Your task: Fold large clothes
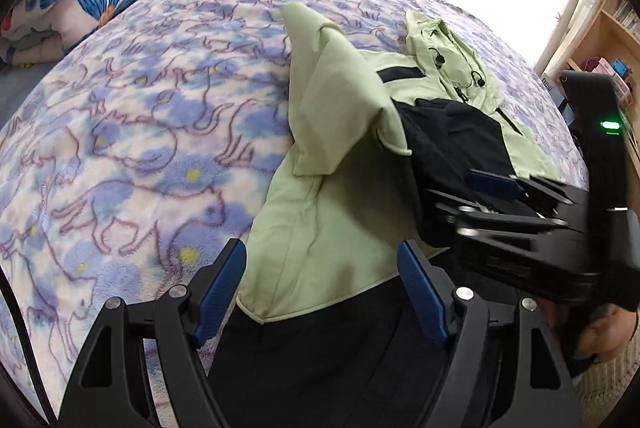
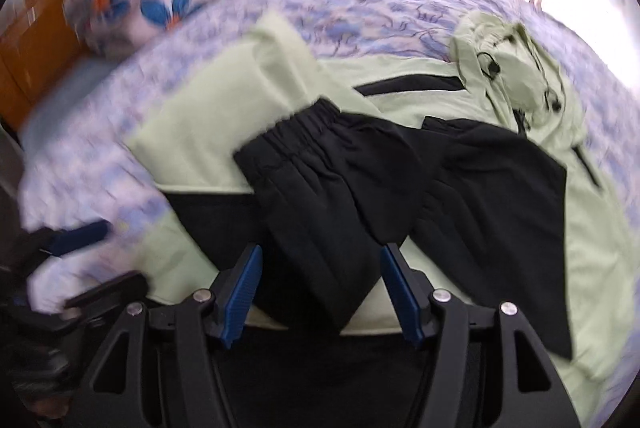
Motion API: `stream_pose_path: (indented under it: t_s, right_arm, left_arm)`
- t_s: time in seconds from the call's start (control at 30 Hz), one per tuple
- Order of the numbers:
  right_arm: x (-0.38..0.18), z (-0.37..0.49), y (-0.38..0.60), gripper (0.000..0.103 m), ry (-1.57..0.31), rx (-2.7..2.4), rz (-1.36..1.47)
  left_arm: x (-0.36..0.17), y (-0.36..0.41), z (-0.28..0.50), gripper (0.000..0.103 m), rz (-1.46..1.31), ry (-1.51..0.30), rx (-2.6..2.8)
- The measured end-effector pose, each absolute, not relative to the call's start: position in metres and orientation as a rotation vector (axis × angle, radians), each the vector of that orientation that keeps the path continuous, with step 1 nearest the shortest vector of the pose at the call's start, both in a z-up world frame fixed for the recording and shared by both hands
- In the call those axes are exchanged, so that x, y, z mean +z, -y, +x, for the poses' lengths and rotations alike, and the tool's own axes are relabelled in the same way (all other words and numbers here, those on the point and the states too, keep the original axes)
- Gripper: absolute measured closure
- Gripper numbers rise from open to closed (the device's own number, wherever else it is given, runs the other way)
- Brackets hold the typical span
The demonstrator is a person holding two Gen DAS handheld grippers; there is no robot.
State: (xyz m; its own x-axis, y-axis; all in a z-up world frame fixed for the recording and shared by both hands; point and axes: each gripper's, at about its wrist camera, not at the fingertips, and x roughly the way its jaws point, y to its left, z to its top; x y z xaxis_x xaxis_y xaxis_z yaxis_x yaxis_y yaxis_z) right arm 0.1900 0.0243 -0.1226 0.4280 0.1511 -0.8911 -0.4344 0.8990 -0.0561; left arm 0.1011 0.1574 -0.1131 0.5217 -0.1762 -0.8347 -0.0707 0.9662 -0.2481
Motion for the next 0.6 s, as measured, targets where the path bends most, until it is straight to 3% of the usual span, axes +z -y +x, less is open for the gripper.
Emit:
stream_pose_path:
  t_s: [0.03,0.07,0.1,0.13,0.33,0.47,0.53,0.57,0.6]
  right_arm:
    - [-0.128,0.194,-0.027,0.043,-1.07,0.336,-0.34]
    - [-0.129,0.196,-0.027,0.061,-1.062,0.327,-0.352]
    - [-0.127,0.199,-0.025,0.096,-1.067,0.337,-0.348]
    - [-0.119,0.203,-0.02,0.099,-1.069,0.347,-0.315]
    - [-0.027,0.192,0.071,0.099,-0.798,0.254,0.029]
    - [-0.039,0.168,0.14,0.094,-0.843,0.082,0.138]
    - [-0.07,0.155,0.165,0.086,-0.968,0.04,0.15]
    - [-0.084,0.15,0.174,0.075,-1.025,0.045,0.172]
    - [-0.096,0.143,0.184,0.07,-1.075,0.054,0.202]
  left_arm:
    - [-0.116,-0.155,0.102,0.027,-0.259,-1.028,-0.063]
    - [-0.118,-0.154,0.102,0.027,-0.251,-1.032,-0.063]
    - [-0.119,-0.151,0.103,0.027,-0.246,-1.034,-0.062]
    - [-0.118,-0.149,0.102,0.027,-0.241,-1.033,-0.062]
    - [-0.116,-0.14,0.102,0.027,-0.2,-1.015,-0.059]
    - [-0.118,-0.137,0.104,0.027,-0.199,-1.021,-0.066]
    - [-0.121,-0.134,0.105,0.027,-0.199,-1.032,-0.074]
    - [-0.122,-0.132,0.107,0.027,-0.196,-1.039,-0.08]
    - [-0.122,-0.13,0.107,0.027,-0.195,-1.043,-0.086]
